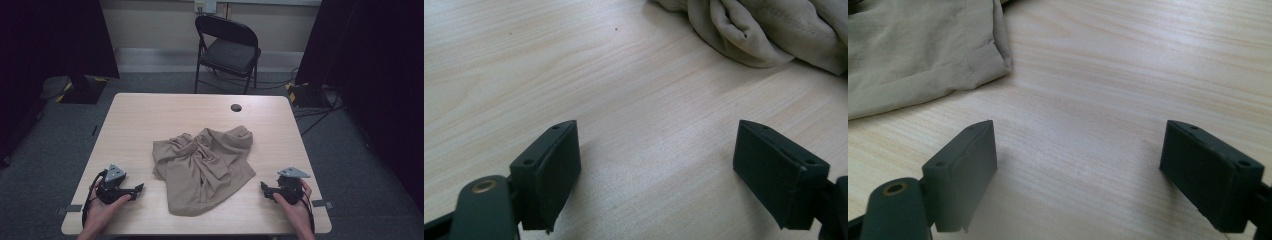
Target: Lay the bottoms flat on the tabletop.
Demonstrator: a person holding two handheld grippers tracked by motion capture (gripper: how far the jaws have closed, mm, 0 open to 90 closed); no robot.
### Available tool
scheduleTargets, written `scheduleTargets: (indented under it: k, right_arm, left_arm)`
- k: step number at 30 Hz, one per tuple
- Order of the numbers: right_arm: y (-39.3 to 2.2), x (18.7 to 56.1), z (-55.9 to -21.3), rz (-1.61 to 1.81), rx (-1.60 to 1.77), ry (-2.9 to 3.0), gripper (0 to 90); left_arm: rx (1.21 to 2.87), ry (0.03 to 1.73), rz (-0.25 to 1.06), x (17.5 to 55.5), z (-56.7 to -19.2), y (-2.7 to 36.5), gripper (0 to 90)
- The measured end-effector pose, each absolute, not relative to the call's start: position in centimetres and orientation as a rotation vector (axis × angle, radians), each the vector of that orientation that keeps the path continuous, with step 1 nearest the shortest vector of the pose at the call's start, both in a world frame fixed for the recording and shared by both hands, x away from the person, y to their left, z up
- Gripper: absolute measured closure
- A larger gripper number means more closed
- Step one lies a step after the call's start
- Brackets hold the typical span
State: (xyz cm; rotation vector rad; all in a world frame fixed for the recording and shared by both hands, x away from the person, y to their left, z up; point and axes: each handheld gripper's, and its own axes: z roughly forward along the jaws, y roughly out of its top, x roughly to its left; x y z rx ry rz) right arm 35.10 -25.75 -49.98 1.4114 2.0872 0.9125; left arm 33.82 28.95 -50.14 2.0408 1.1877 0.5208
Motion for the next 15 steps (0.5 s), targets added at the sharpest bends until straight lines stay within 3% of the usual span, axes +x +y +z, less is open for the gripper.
scheduleTargets:
  k: [15]
  right_arm:
    - [-25.77, 35.11, -49.99, 0.913, 1.409, 2.089, 14.1]
  left_arm:
    - [2.046, 1.182, 0.518, 33.87, -50.15, 28.92, 16.8]
